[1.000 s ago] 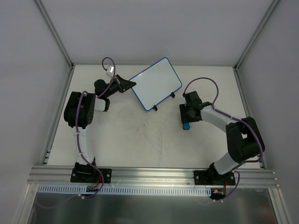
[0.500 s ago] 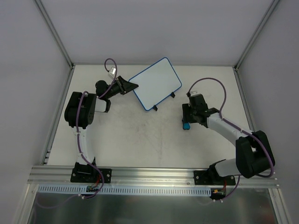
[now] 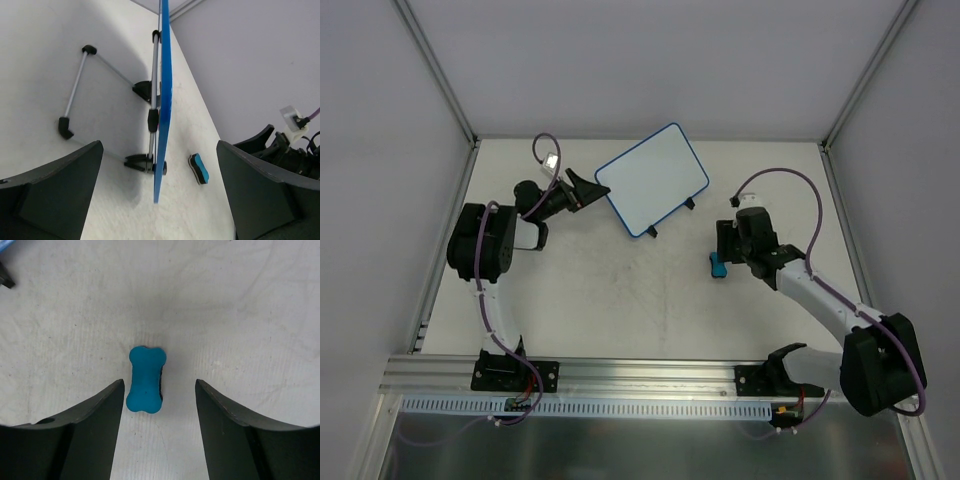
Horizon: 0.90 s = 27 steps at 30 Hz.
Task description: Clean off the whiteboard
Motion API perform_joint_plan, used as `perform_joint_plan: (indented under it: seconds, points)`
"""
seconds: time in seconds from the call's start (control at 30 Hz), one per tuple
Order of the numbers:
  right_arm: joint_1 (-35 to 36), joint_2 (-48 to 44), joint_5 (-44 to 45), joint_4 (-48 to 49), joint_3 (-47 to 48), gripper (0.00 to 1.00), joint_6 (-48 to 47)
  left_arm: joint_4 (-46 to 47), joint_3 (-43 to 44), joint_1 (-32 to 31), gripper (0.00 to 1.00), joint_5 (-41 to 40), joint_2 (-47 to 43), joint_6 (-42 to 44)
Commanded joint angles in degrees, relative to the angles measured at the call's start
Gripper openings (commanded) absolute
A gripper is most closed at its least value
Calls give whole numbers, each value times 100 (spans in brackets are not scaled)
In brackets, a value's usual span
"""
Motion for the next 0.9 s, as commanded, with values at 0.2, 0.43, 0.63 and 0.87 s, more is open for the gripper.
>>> perform_joint_plan:
  seconds: [0.2, 0.43, 0.63, 0.87]
  points:
    - [-317, -842, -562, 611, 46, 98, -298, 2251, -1633, 635, 99, -187, -1790, 103]
    - [-1002, -1185, -992, 603, 91, 99, -158, 1594, -2978, 750, 99, -442, -3338, 390]
    - [-1548, -1642, -1688, 655, -129, 99, 63, -2651, -3164, 759, 99, -1100, -5613, 1708]
    - [-1566, -2239, -1749, 638, -647, 99, 168, -5393, -3269, 741, 99, -2472, -7961, 2194]
